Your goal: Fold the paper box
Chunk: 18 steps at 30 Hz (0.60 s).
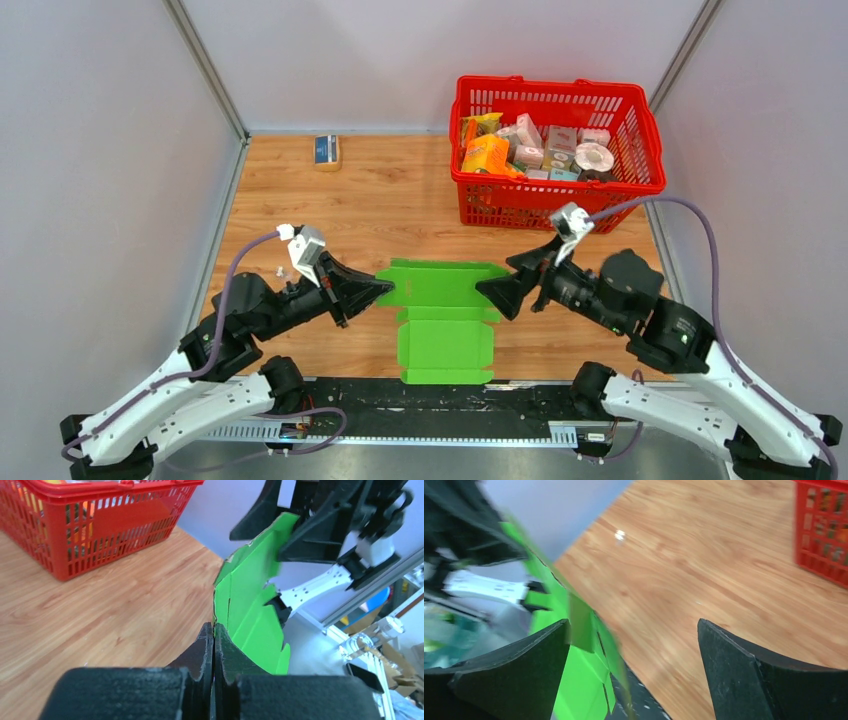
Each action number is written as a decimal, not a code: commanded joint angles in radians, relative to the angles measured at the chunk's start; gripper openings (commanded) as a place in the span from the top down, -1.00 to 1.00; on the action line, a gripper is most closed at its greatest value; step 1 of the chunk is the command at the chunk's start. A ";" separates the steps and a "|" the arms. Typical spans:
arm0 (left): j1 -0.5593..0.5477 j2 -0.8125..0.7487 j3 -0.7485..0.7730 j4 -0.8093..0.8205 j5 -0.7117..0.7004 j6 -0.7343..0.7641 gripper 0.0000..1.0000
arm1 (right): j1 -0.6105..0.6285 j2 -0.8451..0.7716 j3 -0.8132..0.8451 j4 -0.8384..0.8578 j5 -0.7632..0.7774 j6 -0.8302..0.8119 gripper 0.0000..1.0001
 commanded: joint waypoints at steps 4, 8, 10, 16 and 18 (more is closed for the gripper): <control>0.000 -0.040 0.141 -0.320 0.051 0.158 1.00 | 0.001 0.358 0.345 -0.352 -0.017 -0.300 -1.00; 0.000 -0.043 0.169 -0.399 0.097 0.182 1.00 | -0.001 0.438 0.407 -0.288 -0.214 -0.412 -1.00; 0.000 -0.047 0.172 -0.423 0.098 0.176 1.00 | 0.001 0.463 0.410 -0.228 -0.356 -0.433 -1.00; 0.000 -0.075 0.190 -0.456 0.126 0.179 1.00 | -0.001 0.564 0.404 -0.093 -0.636 -0.484 -0.69; 0.000 -0.081 0.194 -0.469 0.115 0.181 1.00 | -0.001 0.592 0.404 -0.068 -0.700 -0.467 -0.43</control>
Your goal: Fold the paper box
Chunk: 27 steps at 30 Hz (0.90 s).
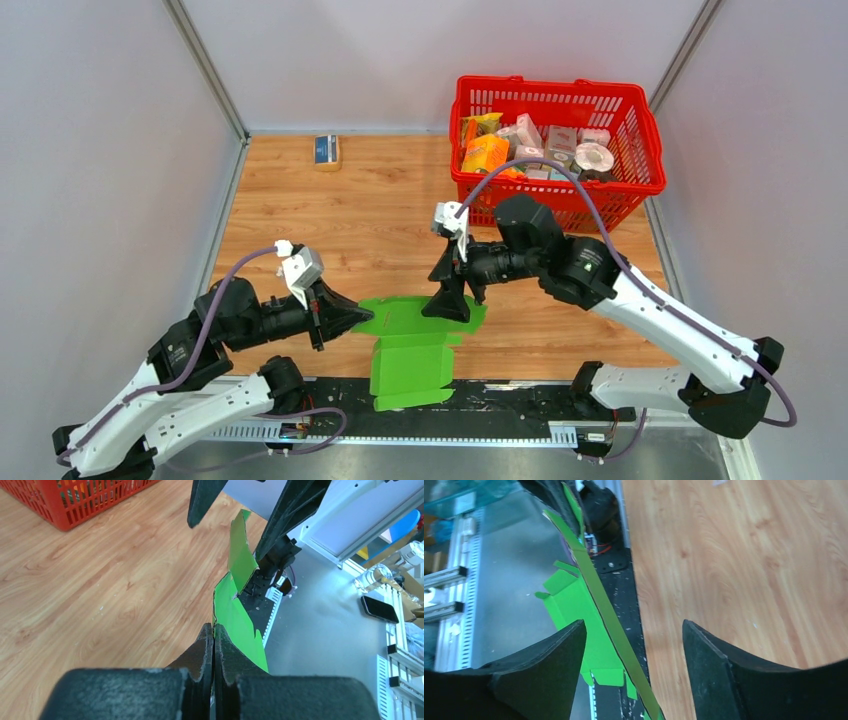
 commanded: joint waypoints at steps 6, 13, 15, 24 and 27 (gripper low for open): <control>0.000 -0.021 0.055 -0.015 0.062 0.020 1.00 | 0.001 0.076 -0.011 0.228 -0.340 0.020 0.05; 0.000 -0.008 0.125 -0.079 -0.060 -0.021 0.65 | 0.001 0.093 -0.039 0.238 -0.366 0.038 1.00; 0.000 0.025 0.224 -0.314 -0.416 -0.113 0.05 | 0.001 0.081 -0.060 0.245 -0.243 0.063 1.00; 0.000 0.092 0.410 -0.318 -0.464 -0.152 -0.01 | 0.002 0.048 -0.103 0.263 0.089 0.293 1.00; 0.000 0.230 0.495 -0.311 -0.424 -0.140 -0.01 | 0.002 0.041 -0.099 0.281 0.126 0.332 1.00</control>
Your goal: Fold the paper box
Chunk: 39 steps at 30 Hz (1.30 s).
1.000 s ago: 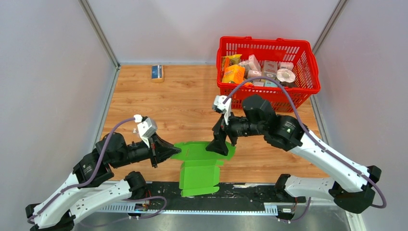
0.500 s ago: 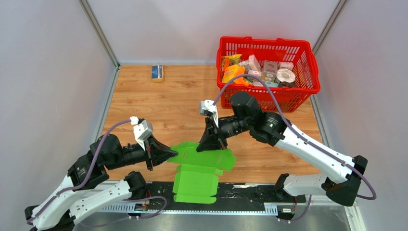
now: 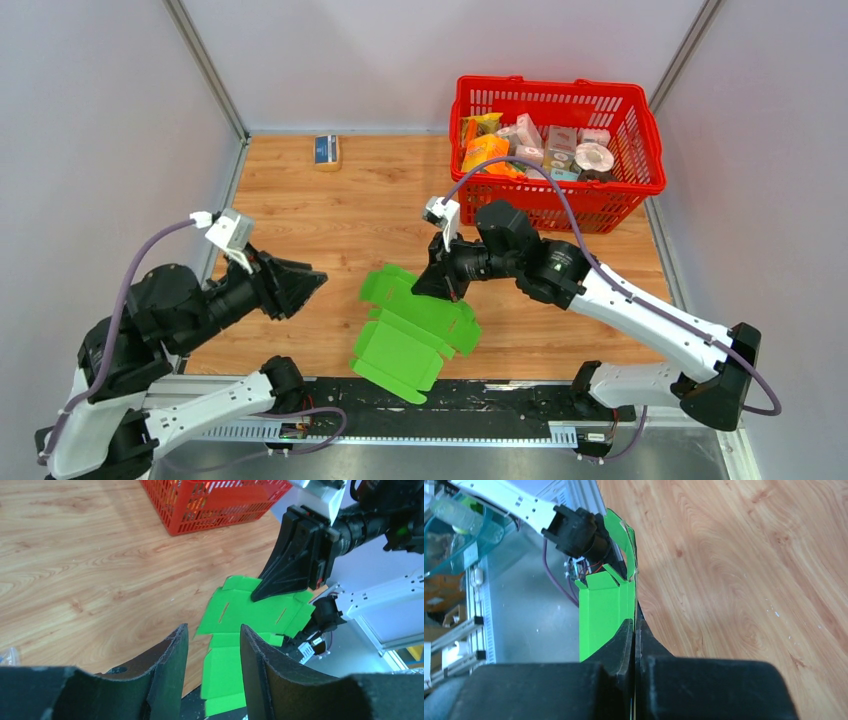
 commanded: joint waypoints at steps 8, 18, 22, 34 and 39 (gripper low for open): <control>0.000 0.387 0.160 0.141 0.100 0.099 -0.01 | 0.001 -0.033 0.035 0.079 0.109 0.138 1.00; 0.000 0.470 0.154 0.138 0.144 0.172 -0.01 | -0.001 -0.058 0.026 0.110 0.095 0.153 1.00; 0.000 0.464 0.129 0.158 0.147 0.174 -0.02 | -0.001 -0.056 0.033 0.117 0.072 0.153 1.00; -0.001 0.474 0.089 0.201 0.194 0.188 0.25 | 0.001 -0.064 0.026 0.142 0.082 0.176 1.00; -0.001 0.405 -0.029 0.340 0.283 0.091 0.48 | -0.001 -0.059 0.027 0.163 0.115 0.213 1.00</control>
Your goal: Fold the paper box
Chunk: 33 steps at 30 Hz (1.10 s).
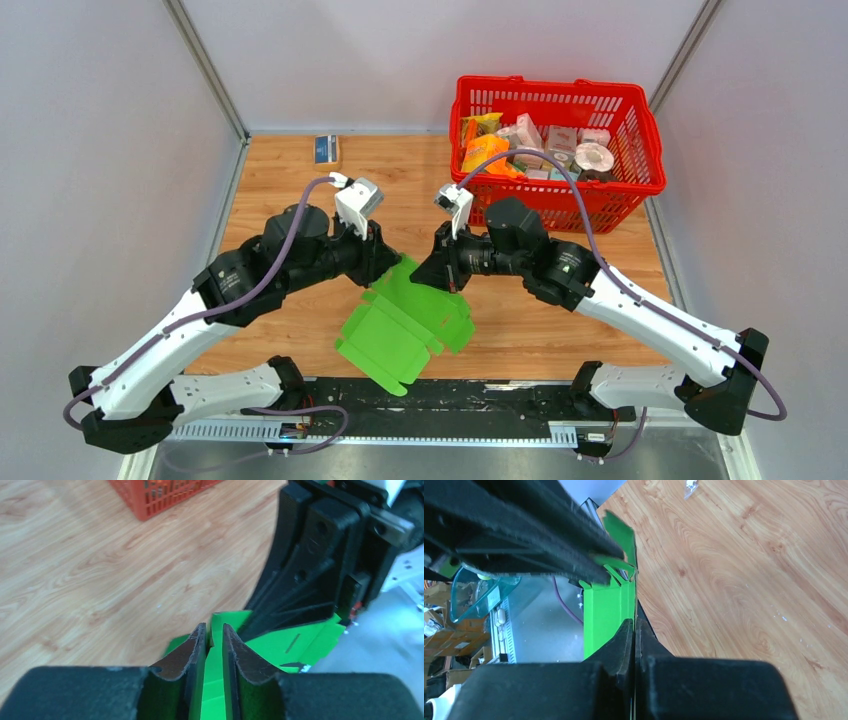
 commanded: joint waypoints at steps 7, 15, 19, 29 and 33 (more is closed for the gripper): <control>-0.009 -0.045 -0.187 0.327 0.258 -0.175 0.32 | 0.002 -0.044 -0.007 0.224 -0.019 0.121 1.00; -0.009 -0.204 -0.204 0.226 0.141 -0.118 0.09 | -0.018 -0.113 -0.035 0.175 0.067 0.097 1.00; -0.009 -0.333 -0.232 0.073 -0.132 -0.142 0.24 | -0.025 -0.150 -0.043 0.167 0.047 0.077 1.00; -0.009 -0.400 -0.259 0.038 -0.184 -0.181 0.28 | -0.027 -0.164 -0.046 0.168 0.016 0.071 1.00; -0.008 -0.346 -0.261 0.098 -0.099 -0.181 0.39 | -0.027 -0.172 -0.055 0.179 0.021 0.077 1.00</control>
